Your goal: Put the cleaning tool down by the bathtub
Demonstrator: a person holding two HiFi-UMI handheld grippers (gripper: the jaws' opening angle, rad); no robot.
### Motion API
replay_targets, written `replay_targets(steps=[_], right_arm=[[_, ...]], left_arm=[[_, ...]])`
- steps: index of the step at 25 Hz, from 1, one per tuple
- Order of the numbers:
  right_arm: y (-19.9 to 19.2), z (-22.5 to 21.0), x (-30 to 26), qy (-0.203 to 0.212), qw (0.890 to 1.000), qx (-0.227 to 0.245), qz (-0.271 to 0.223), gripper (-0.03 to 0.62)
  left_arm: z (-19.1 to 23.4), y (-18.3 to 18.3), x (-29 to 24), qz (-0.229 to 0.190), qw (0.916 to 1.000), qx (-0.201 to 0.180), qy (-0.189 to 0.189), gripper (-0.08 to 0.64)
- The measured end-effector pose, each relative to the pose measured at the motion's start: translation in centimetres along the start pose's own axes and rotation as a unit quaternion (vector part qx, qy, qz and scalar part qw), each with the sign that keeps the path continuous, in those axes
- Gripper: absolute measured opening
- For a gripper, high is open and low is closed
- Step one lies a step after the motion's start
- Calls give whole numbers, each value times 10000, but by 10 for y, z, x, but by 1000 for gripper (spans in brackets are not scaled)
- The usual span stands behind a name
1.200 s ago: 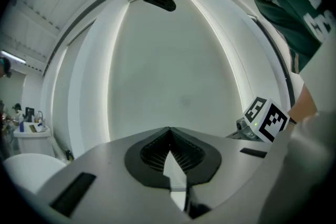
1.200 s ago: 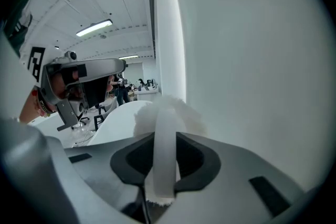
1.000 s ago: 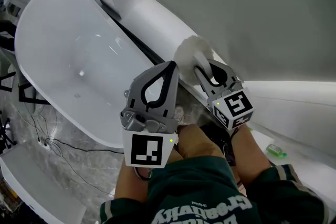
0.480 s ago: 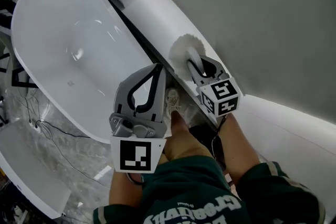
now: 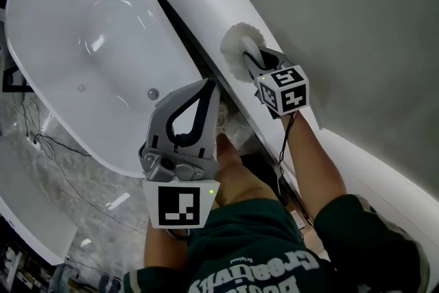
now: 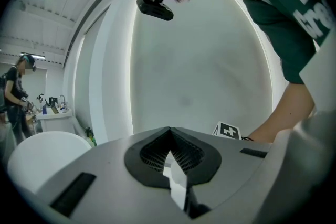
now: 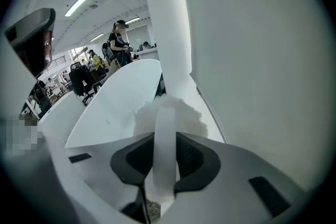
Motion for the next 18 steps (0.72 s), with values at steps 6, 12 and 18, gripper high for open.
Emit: replay_targets(steps=[6,12,18], right_arm=[[-9,-28,-53,-45,9996,76,251,95],[-16,-44,-106,-85,9985,143,527,95],[-31,-65,-143,-217,9940,439,973,95]], left_arm=[[0,-32,-21,113,9998,112,88,2],[8,-60,-31,303,9991,247,160,2],[10,-68,-37,361,9988,315,88,2]])
Point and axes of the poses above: the fingertips, and each gripper's own axes: x backward along the fingers, z to its left, y out of its top, the point moved 2 cm from there along x, backward along the fingers, and after that the axes turned 13 degrees about -x, right-handed, at the moved point
